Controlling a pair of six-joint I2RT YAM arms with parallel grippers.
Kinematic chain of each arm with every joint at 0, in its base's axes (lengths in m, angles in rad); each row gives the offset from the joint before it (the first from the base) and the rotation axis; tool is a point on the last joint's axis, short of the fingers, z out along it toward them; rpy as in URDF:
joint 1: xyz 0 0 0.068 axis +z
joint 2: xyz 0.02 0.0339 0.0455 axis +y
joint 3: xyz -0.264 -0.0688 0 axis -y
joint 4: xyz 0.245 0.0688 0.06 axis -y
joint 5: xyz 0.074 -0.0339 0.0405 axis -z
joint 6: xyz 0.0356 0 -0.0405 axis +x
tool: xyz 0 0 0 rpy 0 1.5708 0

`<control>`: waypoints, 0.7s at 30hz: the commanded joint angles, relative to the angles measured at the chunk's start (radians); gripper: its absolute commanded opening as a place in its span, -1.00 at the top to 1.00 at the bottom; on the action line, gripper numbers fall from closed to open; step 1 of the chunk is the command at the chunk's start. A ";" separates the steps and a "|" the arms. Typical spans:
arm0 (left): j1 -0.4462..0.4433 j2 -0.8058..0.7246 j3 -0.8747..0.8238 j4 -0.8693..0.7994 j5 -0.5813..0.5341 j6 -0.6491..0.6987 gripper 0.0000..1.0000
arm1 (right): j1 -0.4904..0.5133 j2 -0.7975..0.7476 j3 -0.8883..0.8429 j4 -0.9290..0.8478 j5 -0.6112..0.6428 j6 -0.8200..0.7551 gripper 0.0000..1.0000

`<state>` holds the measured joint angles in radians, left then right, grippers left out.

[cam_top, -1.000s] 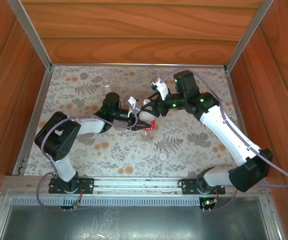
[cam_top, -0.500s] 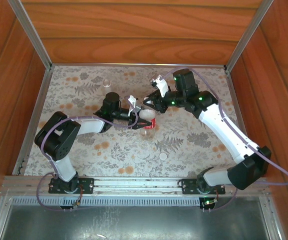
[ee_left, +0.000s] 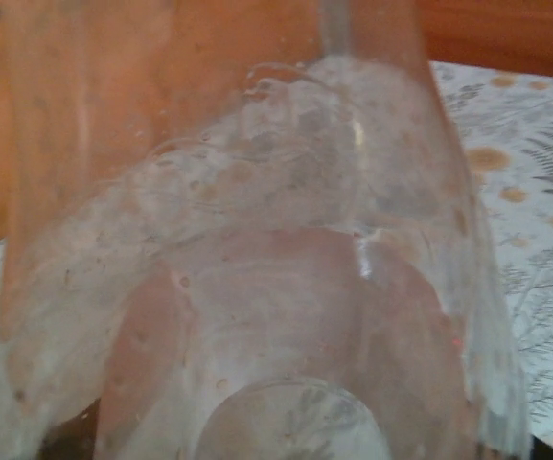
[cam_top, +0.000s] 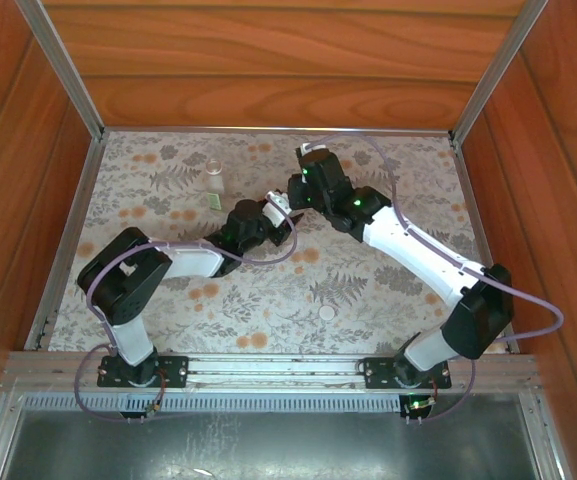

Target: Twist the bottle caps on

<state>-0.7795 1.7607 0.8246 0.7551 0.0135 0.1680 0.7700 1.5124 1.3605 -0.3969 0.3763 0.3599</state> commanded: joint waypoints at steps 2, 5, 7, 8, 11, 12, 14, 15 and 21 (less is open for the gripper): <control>-0.033 -0.024 -0.016 0.083 0.037 0.123 -0.10 | -0.010 -0.010 -0.017 0.060 0.092 -0.034 0.75; 0.041 -0.029 -0.040 0.083 0.409 0.043 -0.12 | -0.046 -0.071 -0.041 0.110 -0.156 -0.167 0.17; 0.095 -0.016 -0.026 0.083 0.674 -0.042 -0.12 | -0.071 -0.114 -0.051 0.121 -0.329 -0.241 -0.23; 0.116 -0.003 -0.012 0.083 0.785 -0.085 -0.12 | -0.082 -0.134 -0.055 0.117 -0.400 -0.276 -0.38; 0.144 0.044 0.041 0.082 1.044 -0.169 -0.12 | -0.113 -0.193 -0.067 0.094 -0.575 -0.333 -0.60; 0.147 0.054 0.054 0.082 1.083 -0.185 -0.13 | -0.126 -0.211 -0.073 0.092 -0.630 -0.339 -0.62; 0.147 0.058 0.061 0.083 1.094 -0.183 -0.13 | -0.150 -0.242 -0.089 0.098 -0.730 -0.332 -0.63; 0.147 0.053 0.058 0.082 1.087 -0.170 -0.13 | -0.159 -0.252 -0.094 0.099 -0.758 -0.329 -0.63; 0.147 0.043 0.057 0.082 1.093 -0.142 -0.12 | -0.188 -0.254 -0.095 0.040 -0.803 -0.319 -0.63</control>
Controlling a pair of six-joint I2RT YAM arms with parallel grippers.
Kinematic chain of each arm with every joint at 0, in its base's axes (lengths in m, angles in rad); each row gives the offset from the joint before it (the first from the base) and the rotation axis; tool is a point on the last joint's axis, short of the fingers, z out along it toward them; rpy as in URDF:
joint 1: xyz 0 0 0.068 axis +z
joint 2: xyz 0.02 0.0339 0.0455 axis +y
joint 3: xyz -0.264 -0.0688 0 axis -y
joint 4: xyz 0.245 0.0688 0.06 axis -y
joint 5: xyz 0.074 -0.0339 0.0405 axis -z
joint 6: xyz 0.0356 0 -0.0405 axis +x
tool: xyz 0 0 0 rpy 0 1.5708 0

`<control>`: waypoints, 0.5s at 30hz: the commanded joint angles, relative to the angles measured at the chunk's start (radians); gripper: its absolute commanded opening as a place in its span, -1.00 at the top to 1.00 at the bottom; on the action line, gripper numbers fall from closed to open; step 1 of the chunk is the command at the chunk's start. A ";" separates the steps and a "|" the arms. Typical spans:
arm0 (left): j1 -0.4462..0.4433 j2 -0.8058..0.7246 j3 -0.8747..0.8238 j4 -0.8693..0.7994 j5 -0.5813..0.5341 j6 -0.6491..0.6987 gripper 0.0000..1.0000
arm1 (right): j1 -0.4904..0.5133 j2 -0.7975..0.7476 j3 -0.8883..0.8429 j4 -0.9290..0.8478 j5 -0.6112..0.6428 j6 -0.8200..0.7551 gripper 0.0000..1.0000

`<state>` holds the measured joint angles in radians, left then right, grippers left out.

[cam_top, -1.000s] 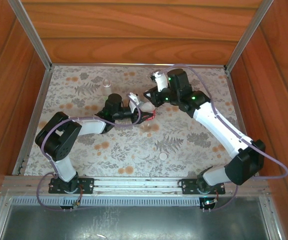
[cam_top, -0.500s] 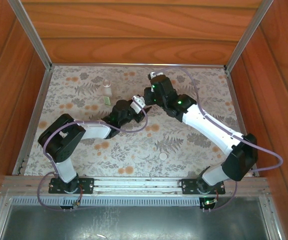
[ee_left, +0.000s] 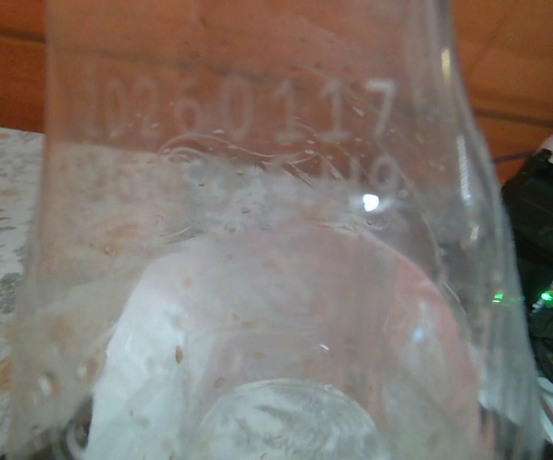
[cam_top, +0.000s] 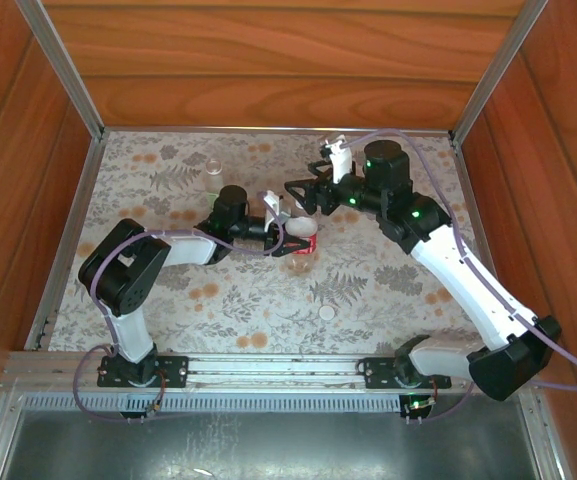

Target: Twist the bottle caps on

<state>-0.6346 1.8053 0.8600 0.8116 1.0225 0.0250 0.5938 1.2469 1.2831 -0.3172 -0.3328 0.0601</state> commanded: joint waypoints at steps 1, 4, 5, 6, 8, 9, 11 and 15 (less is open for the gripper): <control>0.002 -0.003 0.021 0.026 0.088 -0.003 -0.13 | -0.015 0.011 -0.014 -0.060 -0.112 -0.031 -0.63; 0.002 -0.011 0.015 0.027 0.094 -0.007 -0.12 | -0.022 0.005 -0.005 -0.135 -0.164 -0.087 -0.63; 0.002 -0.014 0.013 0.026 0.093 -0.005 -0.12 | -0.022 0.003 0.001 -0.165 -0.167 -0.102 -0.62; 0.002 -0.016 0.011 0.026 0.093 -0.005 -0.12 | -0.023 0.004 0.006 -0.187 -0.166 -0.114 -0.61; 0.002 -0.019 0.007 0.027 0.090 -0.004 -0.12 | -0.025 0.004 0.014 -0.226 -0.155 -0.133 -0.59; 0.002 -0.020 0.007 0.026 0.089 -0.004 -0.13 | -0.026 0.004 0.013 -0.231 -0.147 -0.134 -0.58; 0.001 -0.021 0.010 0.026 0.090 -0.004 -0.13 | -0.029 0.007 0.012 -0.240 -0.137 -0.135 -0.57; 0.003 -0.023 0.015 0.026 0.091 -0.004 -0.12 | -0.032 0.033 0.021 -0.244 -0.102 -0.116 -0.56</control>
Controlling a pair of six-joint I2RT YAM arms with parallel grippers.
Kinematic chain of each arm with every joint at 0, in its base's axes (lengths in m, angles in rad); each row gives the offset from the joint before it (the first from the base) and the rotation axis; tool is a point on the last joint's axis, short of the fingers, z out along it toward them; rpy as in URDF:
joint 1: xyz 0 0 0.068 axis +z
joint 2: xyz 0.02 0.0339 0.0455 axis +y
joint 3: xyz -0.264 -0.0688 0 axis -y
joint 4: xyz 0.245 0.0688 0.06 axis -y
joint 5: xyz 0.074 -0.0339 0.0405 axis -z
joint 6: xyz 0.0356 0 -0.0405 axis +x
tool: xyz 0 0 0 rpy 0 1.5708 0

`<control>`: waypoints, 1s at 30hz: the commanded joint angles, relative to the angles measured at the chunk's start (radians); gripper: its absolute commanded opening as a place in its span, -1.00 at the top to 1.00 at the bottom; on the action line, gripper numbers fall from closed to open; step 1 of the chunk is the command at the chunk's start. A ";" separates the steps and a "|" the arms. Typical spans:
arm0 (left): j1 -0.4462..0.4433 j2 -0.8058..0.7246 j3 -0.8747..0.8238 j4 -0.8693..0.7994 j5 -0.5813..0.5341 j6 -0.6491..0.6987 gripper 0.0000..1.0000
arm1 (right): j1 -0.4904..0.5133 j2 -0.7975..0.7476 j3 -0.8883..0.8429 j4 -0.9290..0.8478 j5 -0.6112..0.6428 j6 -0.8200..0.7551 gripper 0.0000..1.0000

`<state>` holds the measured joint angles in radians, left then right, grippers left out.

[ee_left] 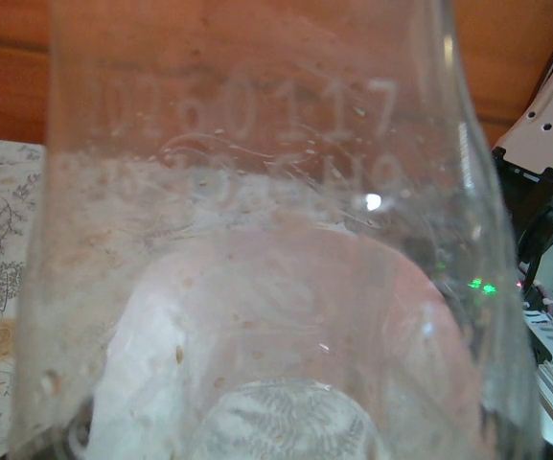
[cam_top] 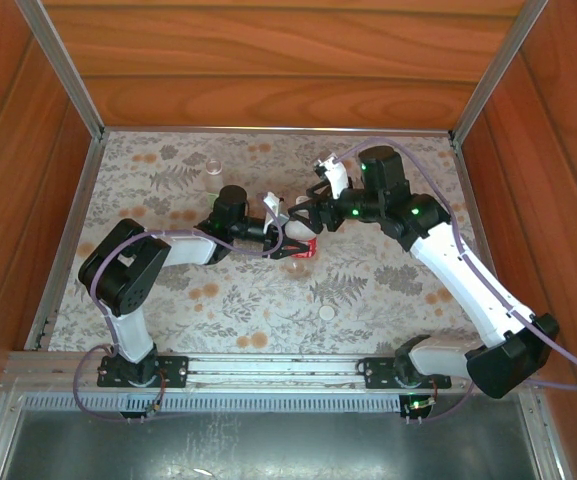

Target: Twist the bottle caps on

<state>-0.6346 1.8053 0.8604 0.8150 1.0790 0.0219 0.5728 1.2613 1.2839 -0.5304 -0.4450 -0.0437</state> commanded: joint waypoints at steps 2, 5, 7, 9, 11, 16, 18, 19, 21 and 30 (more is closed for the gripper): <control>0.003 -0.025 0.015 0.023 0.034 -0.002 -0.12 | -0.014 0.031 0.025 -0.033 0.009 -0.006 -0.55; 0.002 -0.027 0.012 0.023 0.033 -0.004 -0.13 | -0.018 0.042 0.031 -0.033 0.010 -0.002 -0.45; 0.001 -0.025 0.012 0.023 0.031 -0.005 -0.13 | -0.019 0.046 0.033 -0.030 0.006 -0.002 -0.27; 0.001 -0.020 0.013 0.023 0.032 -0.007 -0.13 | -0.022 0.046 0.034 -0.028 0.001 -0.001 -0.02; 0.003 -0.019 0.014 0.023 0.029 -0.008 -0.12 | -0.021 0.048 0.035 -0.021 0.006 0.006 0.26; 0.001 -0.042 0.001 0.023 -0.123 0.008 -0.12 | -0.021 0.076 0.052 -0.019 0.086 0.056 0.74; -0.008 -0.054 -0.009 0.023 -0.269 0.023 -0.12 | -0.019 0.081 0.037 0.022 0.133 0.111 0.98; -0.015 -0.059 -0.014 0.023 -0.360 0.029 -0.12 | -0.014 0.081 0.025 0.055 0.173 0.164 0.99; -0.034 -0.065 -0.020 0.023 -0.524 0.062 -0.12 | -0.001 0.085 0.008 0.098 0.285 0.258 0.99; -0.189 -0.049 0.002 0.023 -1.151 0.339 -0.12 | 0.103 0.119 -0.017 0.152 0.796 0.527 0.97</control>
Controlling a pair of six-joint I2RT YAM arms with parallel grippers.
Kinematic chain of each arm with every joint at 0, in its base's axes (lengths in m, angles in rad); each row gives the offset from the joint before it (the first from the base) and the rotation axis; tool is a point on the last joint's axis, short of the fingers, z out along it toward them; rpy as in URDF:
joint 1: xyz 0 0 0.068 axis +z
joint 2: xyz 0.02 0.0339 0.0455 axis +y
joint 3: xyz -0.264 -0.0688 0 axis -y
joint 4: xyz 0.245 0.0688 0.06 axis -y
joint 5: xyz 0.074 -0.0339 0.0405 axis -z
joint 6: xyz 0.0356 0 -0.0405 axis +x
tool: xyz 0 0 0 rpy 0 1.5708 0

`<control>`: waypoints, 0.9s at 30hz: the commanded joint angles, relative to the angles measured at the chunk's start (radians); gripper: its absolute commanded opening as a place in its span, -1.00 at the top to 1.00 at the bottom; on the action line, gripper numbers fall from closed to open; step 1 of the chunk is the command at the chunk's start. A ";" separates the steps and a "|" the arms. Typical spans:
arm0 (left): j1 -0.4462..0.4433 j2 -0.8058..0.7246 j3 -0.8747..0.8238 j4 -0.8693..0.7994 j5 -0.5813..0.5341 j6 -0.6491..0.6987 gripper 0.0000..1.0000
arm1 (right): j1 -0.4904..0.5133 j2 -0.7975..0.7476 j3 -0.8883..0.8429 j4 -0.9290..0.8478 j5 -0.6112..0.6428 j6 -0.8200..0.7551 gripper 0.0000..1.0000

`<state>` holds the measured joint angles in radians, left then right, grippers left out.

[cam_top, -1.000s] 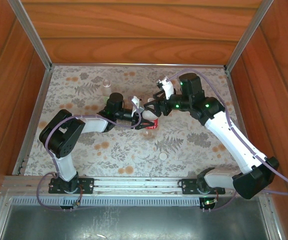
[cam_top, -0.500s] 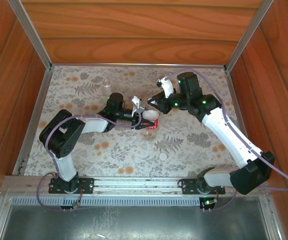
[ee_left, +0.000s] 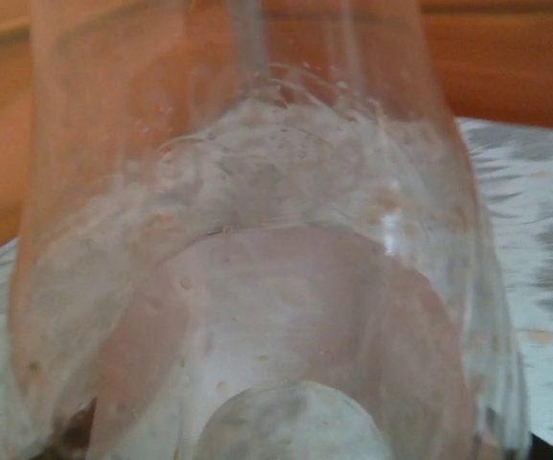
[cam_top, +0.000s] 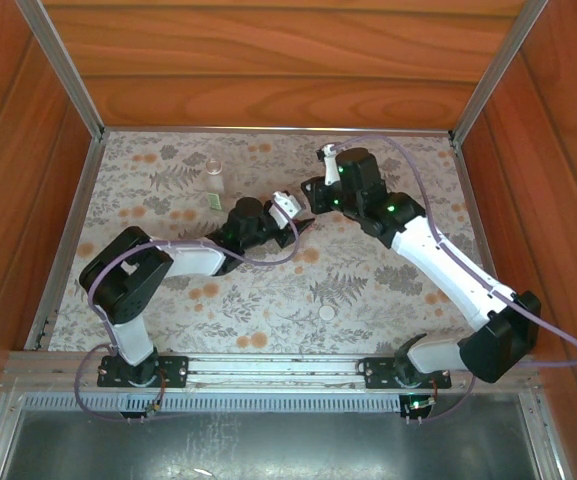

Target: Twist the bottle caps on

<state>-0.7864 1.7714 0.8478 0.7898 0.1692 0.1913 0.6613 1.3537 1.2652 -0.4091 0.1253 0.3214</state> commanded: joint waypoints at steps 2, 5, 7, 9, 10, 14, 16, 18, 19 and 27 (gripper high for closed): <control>-0.038 -0.022 0.007 0.048 -0.256 0.166 -0.11 | 0.013 0.027 0.021 0.014 0.246 0.145 0.83; -0.033 -0.027 -0.014 0.041 -0.257 0.193 -0.11 | -0.004 0.022 0.066 -0.038 0.256 0.097 0.39; -0.016 -0.032 -0.036 0.039 -0.227 0.191 -0.11 | -0.021 0.003 0.073 -0.043 0.219 0.045 0.04; 0.008 -0.045 -0.062 0.039 -0.180 0.164 -0.11 | -0.045 -0.035 0.054 0.005 0.099 -0.055 -0.24; 0.026 -0.056 -0.076 0.037 -0.129 0.157 -0.11 | -0.061 -0.057 0.042 0.029 0.001 -0.123 -0.37; 0.085 -0.099 -0.126 0.023 0.155 0.211 -0.11 | -0.088 -0.114 0.047 -0.027 -0.235 -0.386 -0.52; 0.098 -0.114 -0.140 -0.013 0.250 0.269 -0.12 | -0.087 -0.130 0.063 -0.108 -0.322 -0.512 -0.53; 0.104 -0.129 -0.149 -0.061 0.300 0.344 -0.11 | -0.087 -0.131 0.098 -0.228 -0.387 -0.648 -0.53; 0.105 -0.136 -0.154 -0.087 0.314 0.379 -0.11 | -0.086 -0.130 0.111 -0.297 -0.429 -0.737 -0.53; 0.112 -0.166 -0.148 -0.187 0.408 0.492 -0.11 | 0.024 -0.081 0.160 -0.535 -0.289 -1.163 -0.47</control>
<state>-0.6807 1.6325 0.6979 0.6666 0.4797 0.6041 0.6521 1.2442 1.3865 -0.8211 -0.2050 -0.6262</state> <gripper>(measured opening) 0.555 0.735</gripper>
